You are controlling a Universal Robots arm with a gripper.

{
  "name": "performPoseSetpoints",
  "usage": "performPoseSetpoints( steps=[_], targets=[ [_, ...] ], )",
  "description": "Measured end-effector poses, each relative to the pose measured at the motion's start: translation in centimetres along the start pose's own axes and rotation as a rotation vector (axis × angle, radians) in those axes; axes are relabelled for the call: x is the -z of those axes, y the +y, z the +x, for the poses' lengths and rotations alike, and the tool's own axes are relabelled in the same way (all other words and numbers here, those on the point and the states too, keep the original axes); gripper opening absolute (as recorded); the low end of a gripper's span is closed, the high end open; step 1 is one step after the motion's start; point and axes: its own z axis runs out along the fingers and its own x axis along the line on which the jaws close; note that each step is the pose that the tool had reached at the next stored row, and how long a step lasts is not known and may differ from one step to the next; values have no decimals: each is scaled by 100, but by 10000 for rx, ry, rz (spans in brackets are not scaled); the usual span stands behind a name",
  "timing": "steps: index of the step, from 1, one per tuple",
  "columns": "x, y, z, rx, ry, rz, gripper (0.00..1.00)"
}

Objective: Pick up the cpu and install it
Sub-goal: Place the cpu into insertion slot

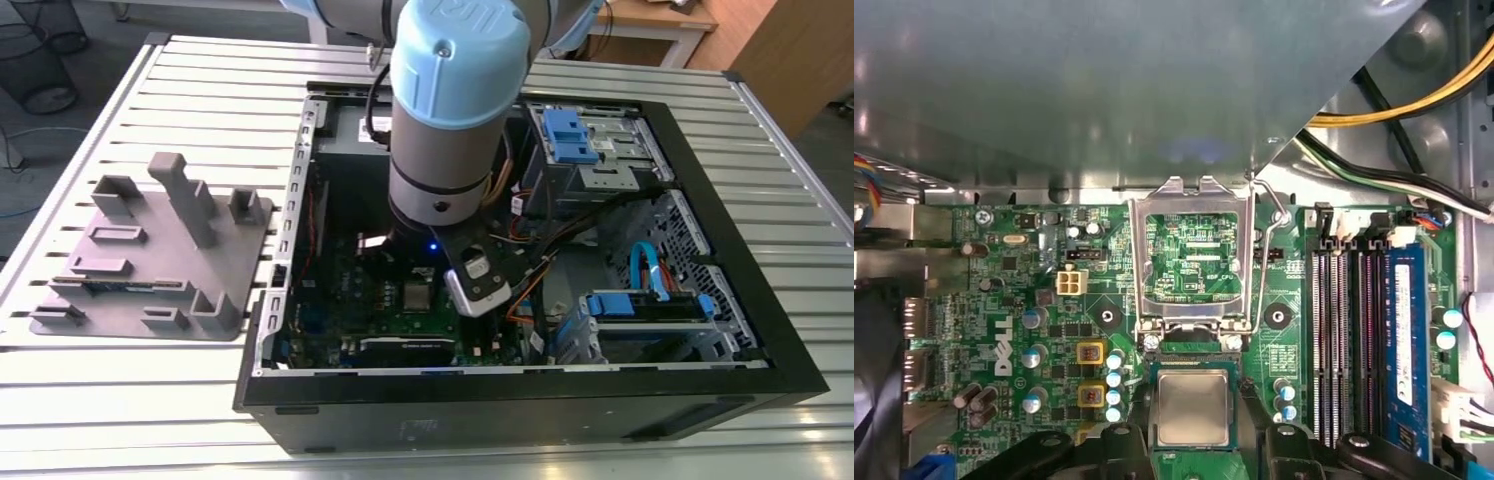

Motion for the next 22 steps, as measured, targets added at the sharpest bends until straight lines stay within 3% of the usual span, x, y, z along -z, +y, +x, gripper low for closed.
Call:
performPoseSetpoints(
  steps=[7,9,10,15,22],
  targets=[
    [1,0,0,0,0,0,45],
    [2,0,0,0,0,0,32],
    [2,0,0,0,0,0,32],
    [3,0,0,0,0,0,11],
    [-10,-1,1,1,1,33,11]
  ],
)
